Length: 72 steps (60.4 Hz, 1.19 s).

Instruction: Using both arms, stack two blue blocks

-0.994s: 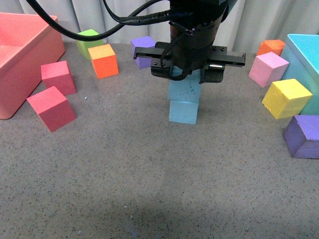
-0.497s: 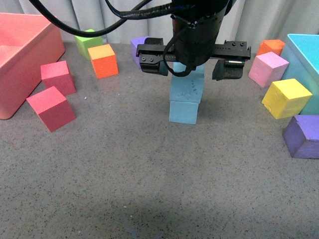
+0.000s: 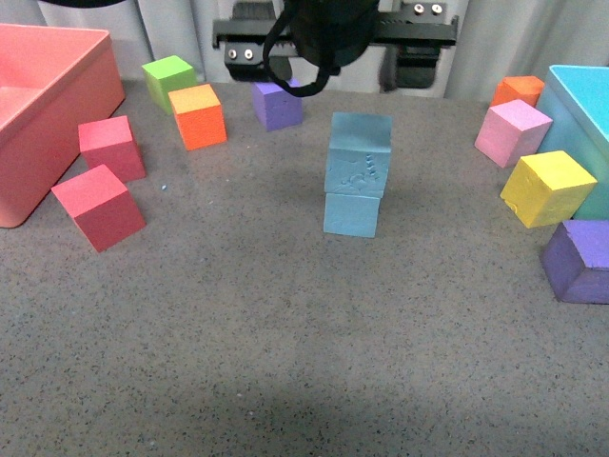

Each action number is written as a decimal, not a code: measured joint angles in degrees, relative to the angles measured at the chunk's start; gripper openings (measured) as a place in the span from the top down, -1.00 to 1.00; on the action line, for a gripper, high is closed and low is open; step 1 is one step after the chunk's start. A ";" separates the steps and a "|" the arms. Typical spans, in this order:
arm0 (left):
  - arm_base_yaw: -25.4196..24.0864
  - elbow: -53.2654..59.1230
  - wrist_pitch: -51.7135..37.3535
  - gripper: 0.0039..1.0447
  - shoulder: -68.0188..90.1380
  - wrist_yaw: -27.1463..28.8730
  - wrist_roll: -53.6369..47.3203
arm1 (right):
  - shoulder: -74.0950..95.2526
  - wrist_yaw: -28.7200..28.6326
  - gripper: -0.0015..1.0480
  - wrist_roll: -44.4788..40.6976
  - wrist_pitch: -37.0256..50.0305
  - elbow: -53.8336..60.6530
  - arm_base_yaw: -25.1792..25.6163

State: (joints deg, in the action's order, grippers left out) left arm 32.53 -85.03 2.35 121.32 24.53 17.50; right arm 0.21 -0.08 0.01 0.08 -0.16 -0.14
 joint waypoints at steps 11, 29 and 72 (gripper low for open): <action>-5.62 32.41 -53.24 -0.04 -12.15 1.07 -13.68 | 0.00 0.13 -0.81 0.00 0.00 0.00 0.00; -14.99 59.69 -69.48 0.94 -28.61 -7.13 -16.33 | 0.00 -0.02 -0.81 0.00 0.00 0.00 0.00; -28.83 82.29 -52.89 0.93 -67.30 -21.42 -17.03 | 0.00 0.00 -0.81 0.00 0.00 0.00 0.00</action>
State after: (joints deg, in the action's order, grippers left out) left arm 3.70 -2.74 -50.54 54.02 3.11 0.47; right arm 0.21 -0.08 0.01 0.08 -0.16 -0.14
